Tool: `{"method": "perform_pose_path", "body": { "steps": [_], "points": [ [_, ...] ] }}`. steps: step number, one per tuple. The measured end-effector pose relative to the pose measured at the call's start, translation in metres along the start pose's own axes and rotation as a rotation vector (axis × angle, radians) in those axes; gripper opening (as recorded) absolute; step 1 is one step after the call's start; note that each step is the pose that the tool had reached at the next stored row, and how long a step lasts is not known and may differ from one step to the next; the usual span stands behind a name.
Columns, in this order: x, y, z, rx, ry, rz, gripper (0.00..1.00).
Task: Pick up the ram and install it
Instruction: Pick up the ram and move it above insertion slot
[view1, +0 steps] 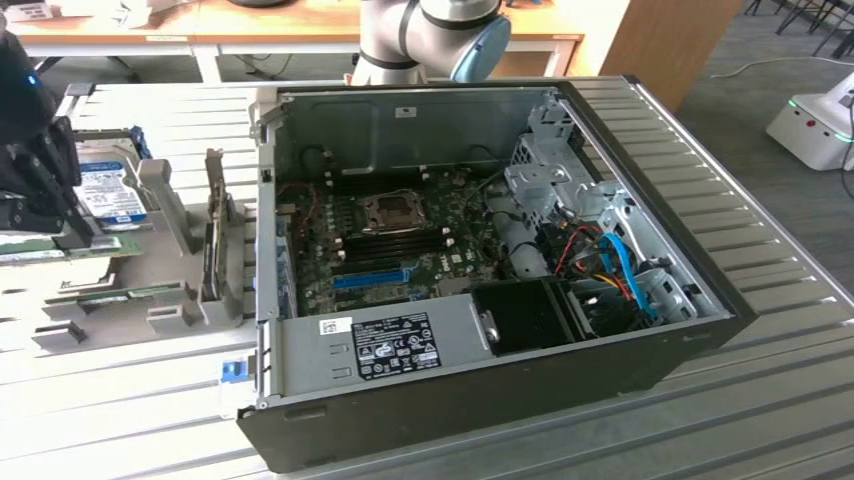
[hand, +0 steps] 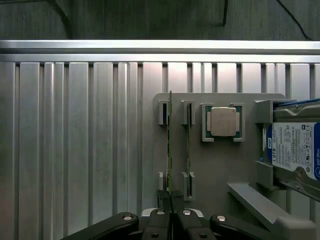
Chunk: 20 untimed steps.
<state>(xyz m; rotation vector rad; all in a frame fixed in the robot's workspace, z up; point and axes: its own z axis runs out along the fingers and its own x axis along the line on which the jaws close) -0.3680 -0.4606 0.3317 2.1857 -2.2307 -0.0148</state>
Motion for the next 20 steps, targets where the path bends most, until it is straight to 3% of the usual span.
{"method": "perform_pose_path", "body": {
  "steps": [20],
  "points": [
    [0.0,0.0002,-0.0465,0.0,-0.0001,0.0,0.12]
  ]
}}
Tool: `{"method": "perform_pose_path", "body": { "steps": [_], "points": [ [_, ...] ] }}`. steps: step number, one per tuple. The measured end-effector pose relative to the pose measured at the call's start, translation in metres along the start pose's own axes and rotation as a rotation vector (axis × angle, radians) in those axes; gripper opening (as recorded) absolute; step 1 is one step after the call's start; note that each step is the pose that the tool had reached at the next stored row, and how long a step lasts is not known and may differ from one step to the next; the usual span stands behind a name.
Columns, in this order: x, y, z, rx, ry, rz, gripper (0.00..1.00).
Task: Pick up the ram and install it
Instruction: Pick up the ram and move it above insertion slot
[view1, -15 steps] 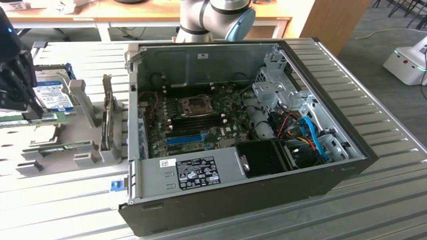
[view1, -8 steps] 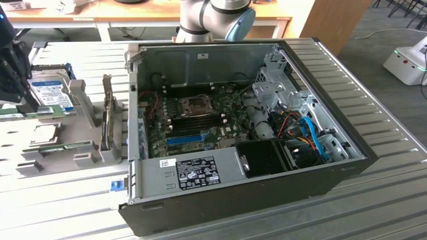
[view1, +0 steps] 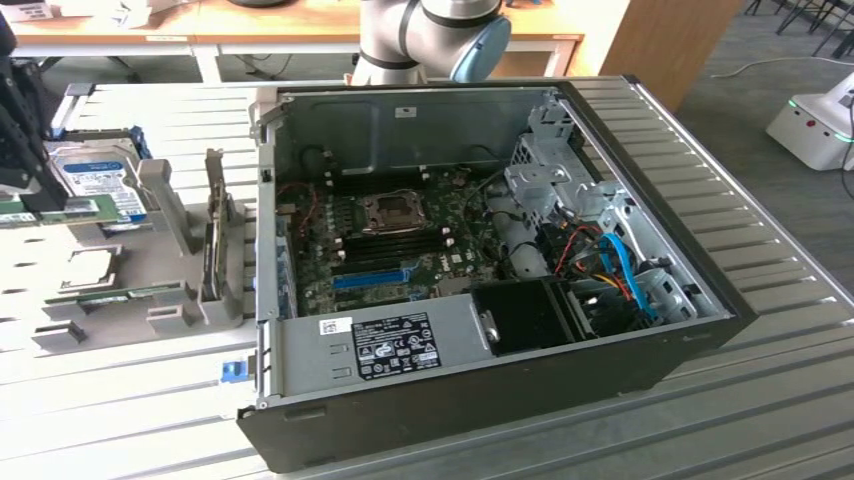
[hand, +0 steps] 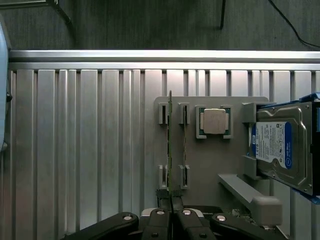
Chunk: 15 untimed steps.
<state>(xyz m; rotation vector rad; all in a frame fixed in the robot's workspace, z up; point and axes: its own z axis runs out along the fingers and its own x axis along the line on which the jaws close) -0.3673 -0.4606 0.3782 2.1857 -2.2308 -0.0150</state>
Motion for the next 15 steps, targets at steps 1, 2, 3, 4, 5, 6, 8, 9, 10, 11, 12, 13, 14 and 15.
{"method": "perform_pose_path", "body": {
  "steps": [1,2,3,4,5,6,8,9,10,11,12,13,14,15],
  "points": [
    [0.0,0.0,-0.0022,-0.0001,0.0001,0.0,0.12],
    [0.0,0.0,-0.0042,0.0,0.0001,0.0,0.12],
    [0.0,0.0,-0.0059,0.0,0.0001,0.0,0.12],
    [0.0,0.0,-0.0074,-0.0001,0.0001,0.0,0.12],
    [0.0,0.0,-0.0086,0.0,0.0,0.0,0.12],
    [0.0,0.0001,-0.0099,0.0001,0.0,0.0,0.12],
    [0.0,0.0001,-0.0125,0.0,0.0001,0.0,0.12],
    [0.0,0.0001,-0.0136,0.0,0.0001,0.0,0.12],
    [0.0,0.0001,-0.0146,0.0001,0.0001,0.0,0.12],
    [0.0,0.0002,-0.0153,0.0001,0.0,0.0,0.12],
    [0.0,0.0002,-0.0156,0.0002,0.0,0.0,0.12],
    [0.0,0.0002,-0.0156,0.0002,-0.0001,0.0,0.12],
    [0.0,0.0001,-0.0157,0.0001,0.0,0.0,0.12],
    [0.0,0.0001,-0.0157,0.0001,0.0,0.0,0.12]
  ]
}}
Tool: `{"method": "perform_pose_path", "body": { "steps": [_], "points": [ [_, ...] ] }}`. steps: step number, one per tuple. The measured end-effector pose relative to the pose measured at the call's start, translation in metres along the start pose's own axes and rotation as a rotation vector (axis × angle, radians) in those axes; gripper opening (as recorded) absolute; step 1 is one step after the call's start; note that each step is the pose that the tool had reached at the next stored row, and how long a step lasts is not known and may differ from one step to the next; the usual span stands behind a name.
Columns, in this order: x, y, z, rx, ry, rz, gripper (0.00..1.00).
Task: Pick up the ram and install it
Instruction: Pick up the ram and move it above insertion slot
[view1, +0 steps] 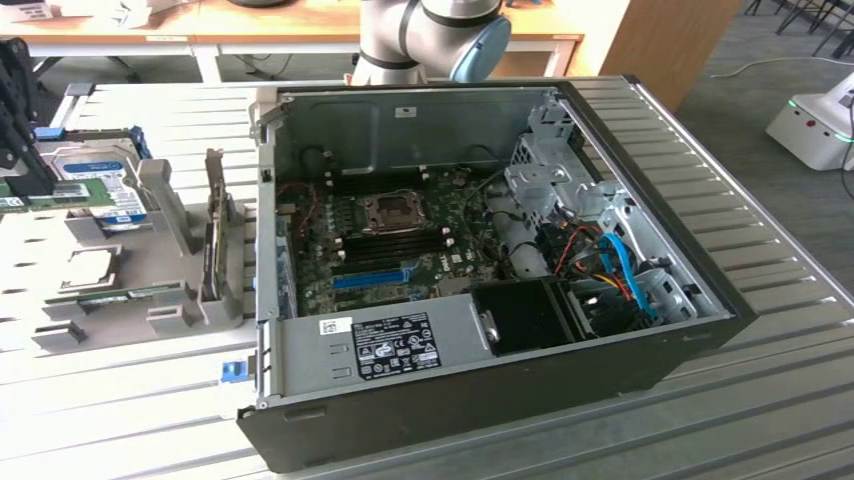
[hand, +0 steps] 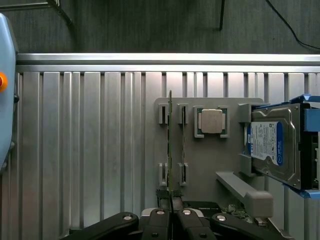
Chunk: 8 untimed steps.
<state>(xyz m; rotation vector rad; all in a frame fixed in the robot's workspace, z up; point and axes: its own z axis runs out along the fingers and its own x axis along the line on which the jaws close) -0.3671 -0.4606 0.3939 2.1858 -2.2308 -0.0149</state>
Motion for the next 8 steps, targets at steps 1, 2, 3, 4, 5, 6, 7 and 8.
{"method": "perform_pose_path", "body": {
  "steps": [1,2,3,4,5,6,7,8],
  "points": [
    [0.0,0.0,0.0,0.0,0.0001,0.0,0.12],
    [0.0,0.0,-0.0001,-0.0001,0.0001,0.0,0.12],
    [0.0,-0.0002,-0.0002,-0.0002,0.0002,0.0,0.12],
    [0.0001,-0.0009,-0.0003,-0.0004,0.0004,0.0,0.12],
    [0.0001,-0.0017,-0.0002,-0.0002,0.0003,0.0,0.12],
    [0.0,-0.0027,-0.0001,-0.0001,0.0001,0.0,0.12],
    [-0.0001,-0.0039,-0.0002,-0.0001,0.0001,0.0,0.12],
    [-0.0001,-0.0054,-0.0002,-0.0001,0.0001,0.0,0.12]
  ]
}}
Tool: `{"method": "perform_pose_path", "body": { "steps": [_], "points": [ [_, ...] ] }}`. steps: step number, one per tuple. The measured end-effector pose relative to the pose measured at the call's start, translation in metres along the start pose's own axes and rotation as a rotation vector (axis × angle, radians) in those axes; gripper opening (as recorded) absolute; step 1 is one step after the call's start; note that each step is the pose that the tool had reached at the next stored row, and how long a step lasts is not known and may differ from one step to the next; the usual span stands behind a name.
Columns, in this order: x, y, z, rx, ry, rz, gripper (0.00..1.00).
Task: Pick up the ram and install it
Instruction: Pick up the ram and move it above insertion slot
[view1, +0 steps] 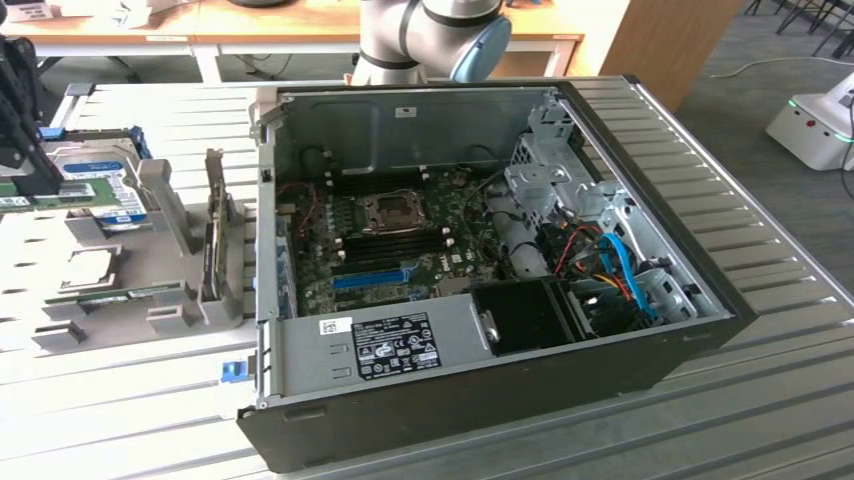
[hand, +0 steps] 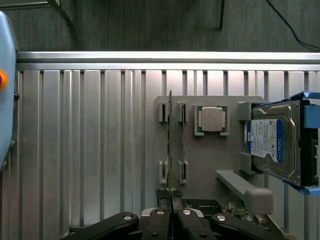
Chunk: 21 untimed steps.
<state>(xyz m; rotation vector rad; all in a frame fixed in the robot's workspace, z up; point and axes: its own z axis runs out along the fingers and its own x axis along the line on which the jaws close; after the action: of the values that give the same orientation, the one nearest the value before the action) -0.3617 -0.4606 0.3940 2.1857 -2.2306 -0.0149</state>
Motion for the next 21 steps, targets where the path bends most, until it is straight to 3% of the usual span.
{"method": "perform_pose_path", "body": {
  "steps": [21],
  "points": [
    [-0.001,-0.0415,-0.0008,0.0001,-0.0001,0.0,0.12]
  ]
}}
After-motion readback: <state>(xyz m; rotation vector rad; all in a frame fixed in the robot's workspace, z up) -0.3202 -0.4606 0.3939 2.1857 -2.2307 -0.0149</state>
